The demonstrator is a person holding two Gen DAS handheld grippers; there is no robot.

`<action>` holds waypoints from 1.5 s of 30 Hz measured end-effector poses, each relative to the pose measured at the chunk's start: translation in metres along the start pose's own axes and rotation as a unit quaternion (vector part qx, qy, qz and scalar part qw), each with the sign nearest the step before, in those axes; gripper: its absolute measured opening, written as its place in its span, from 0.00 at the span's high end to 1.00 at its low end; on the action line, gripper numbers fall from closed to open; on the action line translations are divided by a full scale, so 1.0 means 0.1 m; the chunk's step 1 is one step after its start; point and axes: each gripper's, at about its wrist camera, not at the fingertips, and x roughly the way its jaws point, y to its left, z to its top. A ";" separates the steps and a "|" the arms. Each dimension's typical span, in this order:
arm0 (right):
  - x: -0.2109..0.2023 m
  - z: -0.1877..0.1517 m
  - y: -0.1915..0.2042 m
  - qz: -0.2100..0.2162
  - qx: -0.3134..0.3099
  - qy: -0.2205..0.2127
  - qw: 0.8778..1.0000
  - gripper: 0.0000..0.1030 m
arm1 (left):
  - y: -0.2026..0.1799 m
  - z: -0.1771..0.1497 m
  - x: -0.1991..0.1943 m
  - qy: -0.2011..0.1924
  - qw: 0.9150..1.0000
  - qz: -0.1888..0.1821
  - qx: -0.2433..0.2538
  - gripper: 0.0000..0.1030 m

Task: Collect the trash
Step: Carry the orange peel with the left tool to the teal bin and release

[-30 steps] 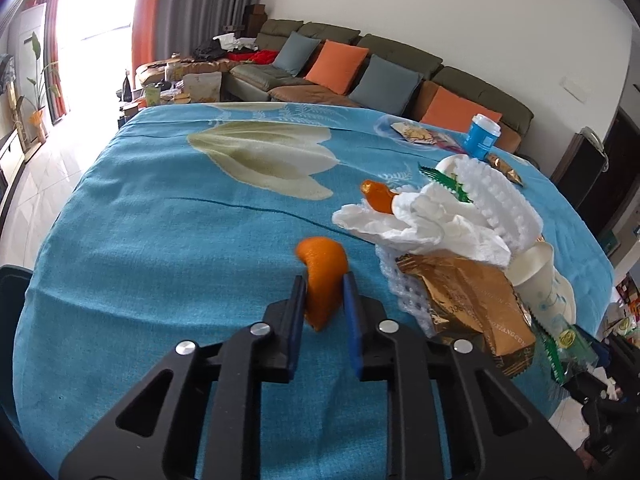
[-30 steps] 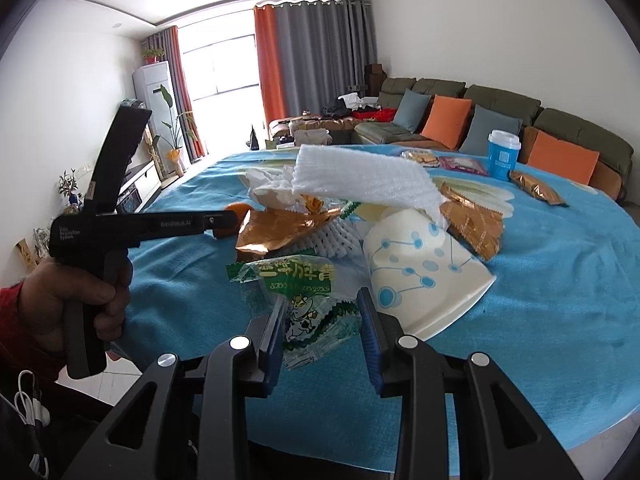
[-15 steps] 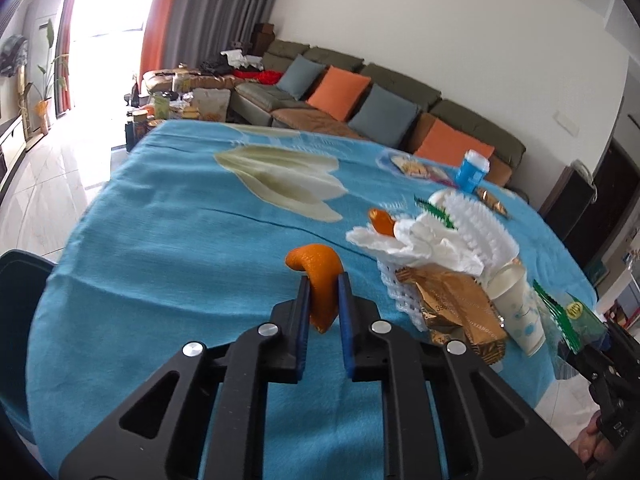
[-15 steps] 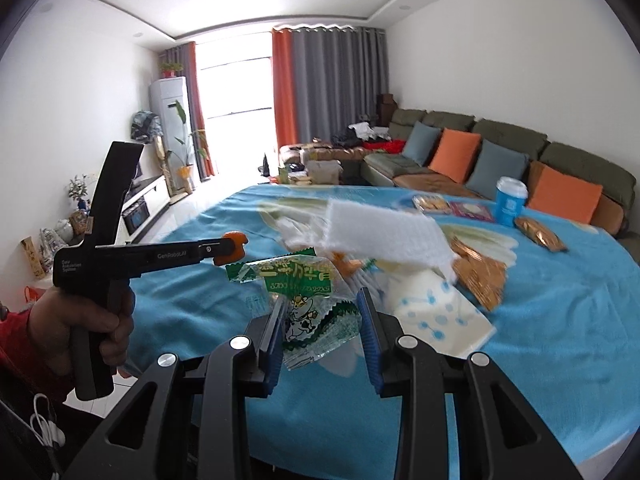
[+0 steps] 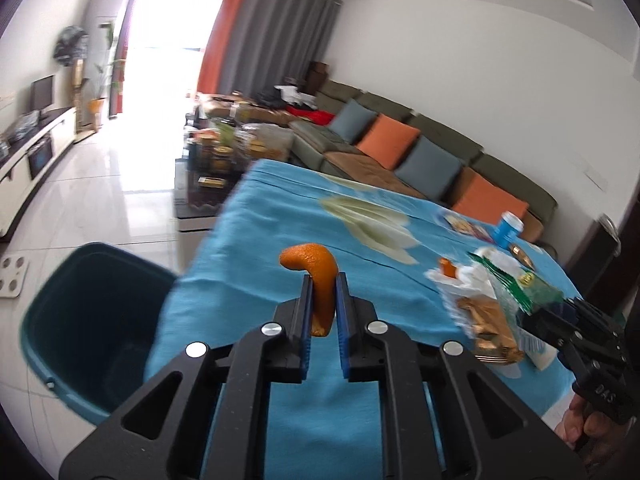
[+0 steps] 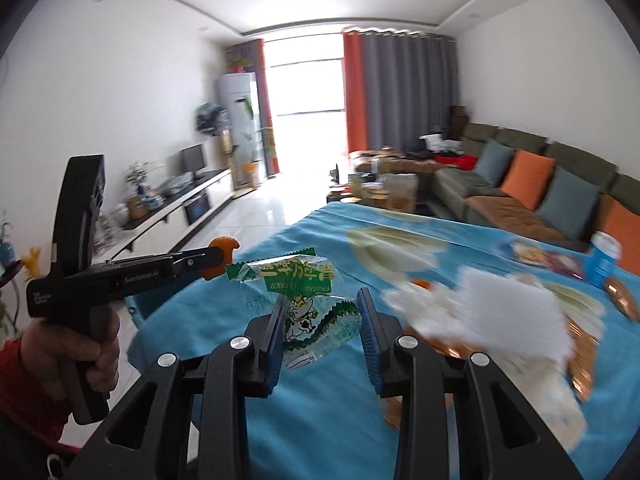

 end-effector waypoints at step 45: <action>2.69 0.53 1.83 0.217 -0.028 0.248 0.944 0.42 | 1.97 -0.16 -0.06 0.022 0.975 0.187 -0.116 0.59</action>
